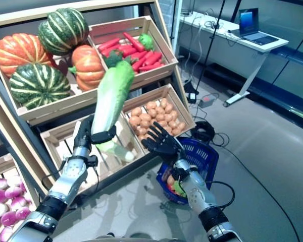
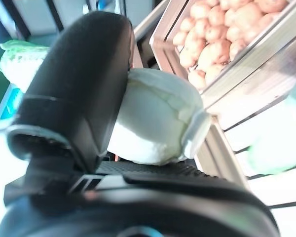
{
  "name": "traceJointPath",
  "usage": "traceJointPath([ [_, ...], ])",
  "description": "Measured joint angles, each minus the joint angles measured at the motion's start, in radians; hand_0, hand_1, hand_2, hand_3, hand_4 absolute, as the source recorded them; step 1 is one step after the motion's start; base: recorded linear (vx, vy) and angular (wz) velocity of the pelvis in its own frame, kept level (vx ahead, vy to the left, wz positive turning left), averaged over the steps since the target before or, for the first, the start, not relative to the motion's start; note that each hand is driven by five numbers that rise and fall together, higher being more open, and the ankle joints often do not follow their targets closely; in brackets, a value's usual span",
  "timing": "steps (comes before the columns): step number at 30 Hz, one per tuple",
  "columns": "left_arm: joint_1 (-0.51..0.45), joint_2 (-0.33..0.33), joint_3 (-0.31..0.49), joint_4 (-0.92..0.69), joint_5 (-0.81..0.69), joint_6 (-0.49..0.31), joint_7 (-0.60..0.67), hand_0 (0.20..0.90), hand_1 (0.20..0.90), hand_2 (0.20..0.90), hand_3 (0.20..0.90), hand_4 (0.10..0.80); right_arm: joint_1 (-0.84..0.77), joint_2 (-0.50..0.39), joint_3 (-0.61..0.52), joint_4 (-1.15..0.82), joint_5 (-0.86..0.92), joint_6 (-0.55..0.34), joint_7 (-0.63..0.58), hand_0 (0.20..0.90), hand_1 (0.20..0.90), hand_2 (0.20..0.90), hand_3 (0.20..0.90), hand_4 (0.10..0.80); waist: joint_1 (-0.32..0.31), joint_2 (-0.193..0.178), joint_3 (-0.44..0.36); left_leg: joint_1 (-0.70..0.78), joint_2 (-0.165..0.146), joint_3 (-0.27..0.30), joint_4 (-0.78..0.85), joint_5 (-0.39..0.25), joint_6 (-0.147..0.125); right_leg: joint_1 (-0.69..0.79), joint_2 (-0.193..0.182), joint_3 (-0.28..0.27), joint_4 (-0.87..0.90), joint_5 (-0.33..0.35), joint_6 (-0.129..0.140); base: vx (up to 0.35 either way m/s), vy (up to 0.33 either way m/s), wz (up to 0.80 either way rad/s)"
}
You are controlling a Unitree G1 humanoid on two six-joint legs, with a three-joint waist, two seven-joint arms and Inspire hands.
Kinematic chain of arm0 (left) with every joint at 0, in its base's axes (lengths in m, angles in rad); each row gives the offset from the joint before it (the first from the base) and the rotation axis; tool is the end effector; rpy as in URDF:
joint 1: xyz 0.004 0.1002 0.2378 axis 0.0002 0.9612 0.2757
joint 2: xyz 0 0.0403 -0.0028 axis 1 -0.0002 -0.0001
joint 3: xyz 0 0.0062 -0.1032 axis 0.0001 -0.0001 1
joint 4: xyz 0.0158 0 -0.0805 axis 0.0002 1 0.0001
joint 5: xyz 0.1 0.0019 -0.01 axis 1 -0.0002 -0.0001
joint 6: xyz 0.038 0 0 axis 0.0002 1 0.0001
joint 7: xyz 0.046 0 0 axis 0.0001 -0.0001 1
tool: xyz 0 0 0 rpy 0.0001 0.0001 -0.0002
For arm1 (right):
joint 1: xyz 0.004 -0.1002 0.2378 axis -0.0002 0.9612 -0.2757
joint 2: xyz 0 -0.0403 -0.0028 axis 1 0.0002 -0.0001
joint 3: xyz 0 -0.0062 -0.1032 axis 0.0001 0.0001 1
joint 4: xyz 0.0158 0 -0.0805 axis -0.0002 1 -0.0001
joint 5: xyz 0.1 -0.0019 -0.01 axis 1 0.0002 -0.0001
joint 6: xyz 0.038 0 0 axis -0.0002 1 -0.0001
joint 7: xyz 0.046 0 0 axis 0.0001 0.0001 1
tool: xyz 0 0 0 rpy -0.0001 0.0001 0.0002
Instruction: Put vegetables into the basket
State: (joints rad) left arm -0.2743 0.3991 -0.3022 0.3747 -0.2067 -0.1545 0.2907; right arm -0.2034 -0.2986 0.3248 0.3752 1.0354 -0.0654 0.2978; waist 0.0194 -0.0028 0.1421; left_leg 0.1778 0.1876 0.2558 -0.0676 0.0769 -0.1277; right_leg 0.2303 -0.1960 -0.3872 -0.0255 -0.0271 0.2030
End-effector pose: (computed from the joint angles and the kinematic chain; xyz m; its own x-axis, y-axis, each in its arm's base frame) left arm 0.2488 0.1808 0.0395 0.9984 0.0521 0.0240 -0.0566 0.9640 0.2598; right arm 0.2313 -0.1593 0.0128 0.9092 0.4157 -0.0229 -0.3066 0.7059 0.6385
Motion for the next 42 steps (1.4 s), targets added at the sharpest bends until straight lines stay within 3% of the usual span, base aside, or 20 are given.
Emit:
traceJointPath([
  [8, 0.0, 0.054, -0.101, -0.011, 0.233, -0.013, -0.025, 0.3, 0.3, 0.3, 0.3, 0.4, -0.011, 0.035, 0.007, -0.011, 0.128, 0.029, 0.001, 0.9, 0.9, 0.9, 0.9, 0.8, 0.0, -0.02, -0.016, 0.014, 0.001, -0.001, -0.02, 0.01, -0.003, 0.023, 0.011, -0.005, -0.037, 0.017, -0.002, 0.033, -0.062, 0.01],
  [15, -0.001, 0.111, -0.122, -0.023, 0.427, -0.118, -0.007, 0.3, 0.3, 0.3, 0.3, 0.4, -0.018, 0.036, -0.004, -0.013, 0.274, 0.033, 0.01, 0.9, 0.9, 0.9, 0.9, 0.8, 0.001, -0.026, -0.021, 0.023, 0.001, -0.004, -0.021, 0.01, -0.004, 0.041, 0.016, -0.006, -0.061, 0.03, -0.004, 0.032, -0.026, 0.0],
  [28, -0.016, 0.173, -0.179, -0.043, 0.639, -0.251, 0.133, 0.3, 0.3, 0.3, 0.3, 0.4, -0.039, 0.036, -0.025, -0.034, 0.396, 0.032, 0.042, 0.9, 0.9, 0.9, 0.9, 0.8, 0.001, -0.026, -0.024, 0.021, 0.0, -0.005, -0.021, 0.01, -0.004, 0.04, 0.016, -0.005, -0.062, 0.032, -0.004, 0.0, 0.0, 0.0],
  [39, -0.038, 0.173, -0.208, -0.044, 0.714, -0.296, 0.244, 0.3, 0.3, 0.3, 0.3, 0.4, -0.041, 0.05, -0.034, -0.039, 0.502, -0.016, 0.101, 0.9, 0.9, 0.9, 0.9, 0.8, -0.002, -0.026, -0.037, 0.021, 0.0, -0.006, -0.021, 0.01, -0.004, 0.039, 0.016, -0.003, -0.062, 0.032, -0.004, 0.0, 0.0, 0.0],
  [40, -0.038, 0.171, -0.211, -0.044, 0.707, -0.298, 0.244, 0.3, 0.3, 0.3, 0.3, 0.4, -0.041, 0.056, -0.034, -0.039, 0.504, -0.03, 0.104, 0.632, 0.632, 0.632, 0.632, 0.621, -0.002, -0.026, -0.04, 0.021, 0.0, -0.006, -0.021, 0.01, -0.004, 0.039, 0.016, -0.003, -0.062, 0.032, -0.004, 0.0, 0.0, 0.0],
  [41, -0.038, 0.169, -0.212, -0.044, 0.701, -0.298, 0.243, 0.3, 0.3, 0.3, 0.3, 0.4, -0.042, 0.062, -0.034, -0.039, 0.505, -0.039, 0.106, 0.3, 0.3, 0.3, 0.3, 0.4, -0.002, -0.026, -0.042, 0.021, 0.0, -0.006, -0.021, 0.01, -0.004, 0.039, 0.016, -0.003, -0.062, 0.032, -0.004, 0.0, 0.0, 0.0],
  [42, -0.038, 0.168, -0.213, -0.044, 0.693, -0.3, 0.239, 0.3, 0.3, 0.3, 0.3, 0.4, -0.042, 0.066, -0.034, -0.038, 0.505, -0.047, 0.109, 0.3, 0.3, 0.3, 0.3, 0.4, -0.002, -0.026, -0.043, 0.021, 0.0, -0.006, -0.021, 0.01, -0.004, 0.038, 0.016, -0.002, -0.062, 0.032, -0.004, 0.0, 0.0, 0.0],
])
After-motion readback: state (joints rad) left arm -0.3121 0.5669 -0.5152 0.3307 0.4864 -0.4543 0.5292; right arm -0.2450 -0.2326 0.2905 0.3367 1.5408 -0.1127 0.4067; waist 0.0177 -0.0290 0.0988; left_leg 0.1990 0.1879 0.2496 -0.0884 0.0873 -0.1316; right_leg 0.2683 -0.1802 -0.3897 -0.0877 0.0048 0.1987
